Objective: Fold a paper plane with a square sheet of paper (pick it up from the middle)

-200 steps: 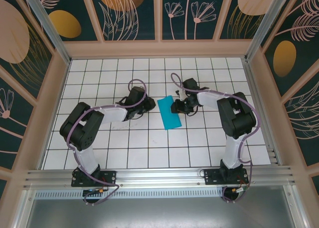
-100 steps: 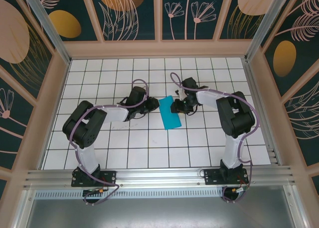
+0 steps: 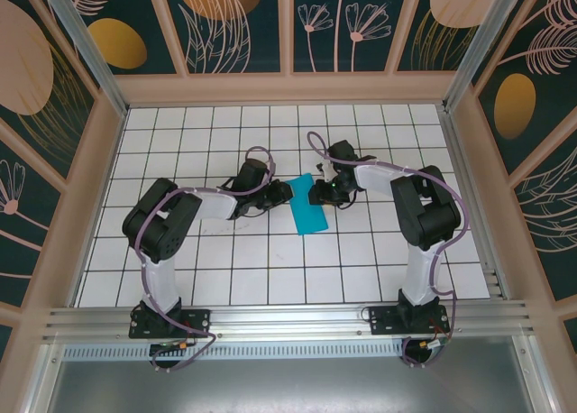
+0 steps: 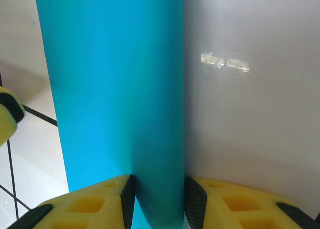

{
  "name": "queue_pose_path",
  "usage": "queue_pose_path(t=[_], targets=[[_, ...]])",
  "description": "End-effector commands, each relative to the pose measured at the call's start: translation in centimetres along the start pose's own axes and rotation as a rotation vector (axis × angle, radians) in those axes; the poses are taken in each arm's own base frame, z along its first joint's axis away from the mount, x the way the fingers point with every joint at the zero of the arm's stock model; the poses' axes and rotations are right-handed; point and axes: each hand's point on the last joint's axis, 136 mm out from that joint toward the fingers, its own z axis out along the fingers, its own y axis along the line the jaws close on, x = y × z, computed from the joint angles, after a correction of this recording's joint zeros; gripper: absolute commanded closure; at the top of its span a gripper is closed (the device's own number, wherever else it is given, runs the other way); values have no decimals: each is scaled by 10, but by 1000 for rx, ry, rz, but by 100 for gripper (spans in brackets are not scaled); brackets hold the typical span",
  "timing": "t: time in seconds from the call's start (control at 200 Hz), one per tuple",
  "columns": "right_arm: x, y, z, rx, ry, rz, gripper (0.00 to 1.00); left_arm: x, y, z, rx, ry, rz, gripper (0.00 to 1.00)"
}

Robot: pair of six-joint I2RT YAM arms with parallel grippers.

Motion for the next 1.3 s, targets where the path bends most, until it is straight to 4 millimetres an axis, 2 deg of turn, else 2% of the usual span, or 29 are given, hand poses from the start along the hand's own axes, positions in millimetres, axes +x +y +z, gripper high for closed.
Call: queue_pose_path(t=[0.0,0.646,0.806,0.881,1.051,1.196,1.296], targets=[[37,-61,42,219,110,21,60,-6,-19,7,58,8,27,79],[41,-62,47,239,129,1,61,9,-4,23,-4,90,16,81],[40,-60,46,235,123,3,61,14,11,27,-74,115,-6,81],[37,-57,43,231,113,6,60,22,27,29,-146,147,-21,81],[18,-37,20,191,31,32,58,43,67,31,-284,209,-61,83],[-10,-12,-22,152,-106,53,53,46,83,26,-358,203,-60,84],[-26,4,-53,127,-200,54,50,48,86,28,-367,208,-61,84]])
